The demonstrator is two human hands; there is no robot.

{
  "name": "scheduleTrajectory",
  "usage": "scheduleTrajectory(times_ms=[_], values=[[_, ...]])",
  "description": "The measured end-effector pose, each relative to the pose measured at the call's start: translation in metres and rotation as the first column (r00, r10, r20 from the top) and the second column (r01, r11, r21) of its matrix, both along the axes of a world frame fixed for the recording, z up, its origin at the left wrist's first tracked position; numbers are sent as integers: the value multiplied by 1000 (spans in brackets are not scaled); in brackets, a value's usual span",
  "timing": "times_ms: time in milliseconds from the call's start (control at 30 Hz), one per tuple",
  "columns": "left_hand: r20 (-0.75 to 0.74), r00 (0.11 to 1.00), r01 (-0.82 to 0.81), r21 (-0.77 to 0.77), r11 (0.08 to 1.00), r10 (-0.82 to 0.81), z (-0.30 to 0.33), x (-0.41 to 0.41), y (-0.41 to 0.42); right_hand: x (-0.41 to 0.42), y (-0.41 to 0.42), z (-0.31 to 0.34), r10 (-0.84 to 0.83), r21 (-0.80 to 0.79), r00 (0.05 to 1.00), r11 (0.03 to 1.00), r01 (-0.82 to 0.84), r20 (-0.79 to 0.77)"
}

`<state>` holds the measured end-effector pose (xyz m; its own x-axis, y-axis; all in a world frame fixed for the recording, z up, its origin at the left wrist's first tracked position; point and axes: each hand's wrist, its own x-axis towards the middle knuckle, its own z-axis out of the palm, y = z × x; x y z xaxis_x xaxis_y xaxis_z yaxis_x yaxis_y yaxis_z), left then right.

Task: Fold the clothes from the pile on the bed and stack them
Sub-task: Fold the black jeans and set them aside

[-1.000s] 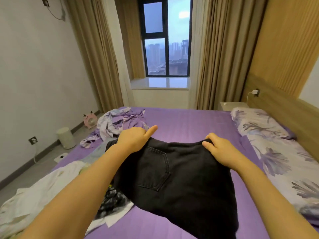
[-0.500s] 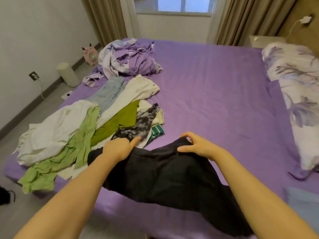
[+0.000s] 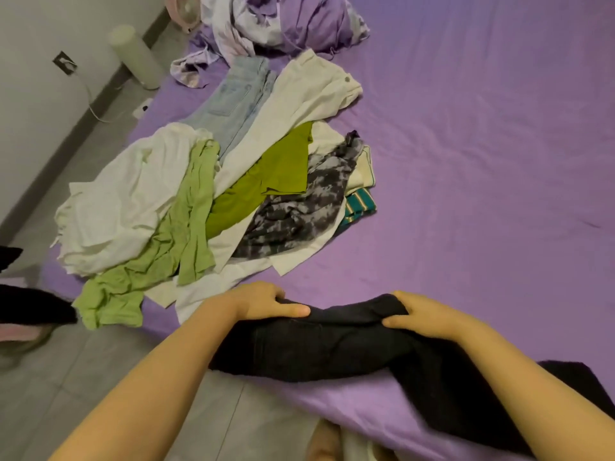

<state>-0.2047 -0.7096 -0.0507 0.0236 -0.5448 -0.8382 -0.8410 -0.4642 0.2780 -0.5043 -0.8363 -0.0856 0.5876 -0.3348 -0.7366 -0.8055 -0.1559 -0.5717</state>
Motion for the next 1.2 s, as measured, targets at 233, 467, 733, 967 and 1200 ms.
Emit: scheduleTrajectory(times_ms=[233,467,733,967,1200], values=[[56,998,11,121,993,-17,-51,54,-34,50,-19,-39,-101,203,989,972,121,-107],[377,926,177,-458,871,10,-121,36,-30,79,-21,-100,-144,-202,985,972,123,-96],[351,912,368,-478,797,-210,-154,-37,-11,76,-25,-106,-110,-287,988,955,74,-110],[340,842,480,-117,869,-419,-186,-34,-26,82,-30,-112,-238,-369,939,919,137,-246],[367,843,446,-70,892,-393,-170,-46,-33,55,5,-85,38,-733,994,673,-99,-99]])
